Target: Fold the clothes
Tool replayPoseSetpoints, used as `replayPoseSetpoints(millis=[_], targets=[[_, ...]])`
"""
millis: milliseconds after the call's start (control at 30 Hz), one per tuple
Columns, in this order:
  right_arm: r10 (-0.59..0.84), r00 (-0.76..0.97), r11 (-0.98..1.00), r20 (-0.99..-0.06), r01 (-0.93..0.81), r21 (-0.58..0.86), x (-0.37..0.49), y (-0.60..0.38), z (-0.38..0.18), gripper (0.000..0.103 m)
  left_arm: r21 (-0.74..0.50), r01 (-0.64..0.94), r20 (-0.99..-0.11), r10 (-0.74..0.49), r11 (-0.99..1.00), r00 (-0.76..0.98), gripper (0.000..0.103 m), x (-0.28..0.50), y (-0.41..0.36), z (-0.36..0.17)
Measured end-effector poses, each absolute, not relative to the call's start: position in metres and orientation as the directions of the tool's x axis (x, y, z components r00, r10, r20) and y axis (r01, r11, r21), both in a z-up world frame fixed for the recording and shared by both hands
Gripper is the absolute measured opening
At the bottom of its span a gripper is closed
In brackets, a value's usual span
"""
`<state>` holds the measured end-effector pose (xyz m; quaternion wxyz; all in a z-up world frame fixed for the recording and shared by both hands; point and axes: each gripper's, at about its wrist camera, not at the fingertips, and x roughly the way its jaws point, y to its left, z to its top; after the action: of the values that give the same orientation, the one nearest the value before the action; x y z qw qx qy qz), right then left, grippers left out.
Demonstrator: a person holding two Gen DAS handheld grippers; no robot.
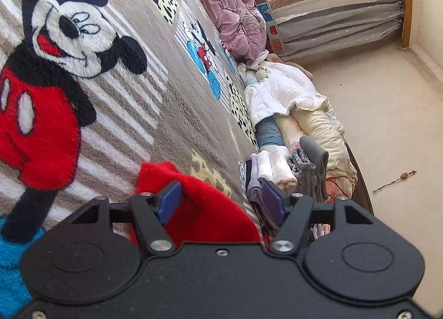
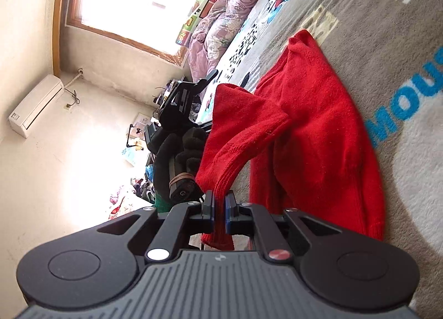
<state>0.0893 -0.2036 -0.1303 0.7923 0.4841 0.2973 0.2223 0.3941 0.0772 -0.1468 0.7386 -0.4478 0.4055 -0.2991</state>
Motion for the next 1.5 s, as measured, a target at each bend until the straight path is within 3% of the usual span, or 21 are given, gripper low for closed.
replayPoseSetpoints(millis=[300,700,900,1000,1200,1367,1433,1500], targets=[[0.622,0.656,0.576,-0.427,-0.014,0.817,0.078,-0.187,-0.158,0.009,-0.921,0.013,-0.340,-0.818,0.390,0.465,0.073,0.412,0.069,-0.167],[0.670,0.673,0.438,-0.313,-0.018,0.899,0.078,-0.191,-0.152,0.009,-0.929,0.017,-0.320,-0.828,0.369,0.460,0.074,0.406,0.079,-0.163],[0.640,0.649,0.492,-0.412,0.066,0.868,0.079,-0.187,-0.178,0.009,-0.917,0.061,-0.325,-0.829,0.393,0.454,0.074,0.407,0.070,-0.162],[0.617,0.636,0.559,-0.464,0.061,0.827,0.080,-0.182,-0.171,0.009,-0.903,0.092,-0.338,-0.826,0.420,0.450,0.074,0.405,0.066,-0.159],[0.601,0.620,0.648,-0.504,-0.011,0.761,0.057,-0.172,-0.133,0.020,-0.848,0.185,-0.371,-0.805,0.497,0.462,0.074,0.395,0.064,-0.139],[0.475,0.704,0.820,-0.527,-0.136,0.556,0.038,-0.172,-0.095,0.021,-0.748,0.287,-0.372,-0.737,0.598,0.564,0.073,0.361,0.071,-0.105],[0.445,0.736,0.871,-0.510,-0.223,0.439,0.051,-0.162,-0.082,0.023,-0.763,0.308,-0.339,-0.758,0.568,0.557,0.072,0.350,0.071,-0.103],[0.460,0.744,0.870,-0.485,-0.266,0.416,0.073,-0.159,-0.079,0.029,-0.771,0.323,-0.331,-0.780,0.548,0.532,0.072,0.343,0.065,-0.105]])
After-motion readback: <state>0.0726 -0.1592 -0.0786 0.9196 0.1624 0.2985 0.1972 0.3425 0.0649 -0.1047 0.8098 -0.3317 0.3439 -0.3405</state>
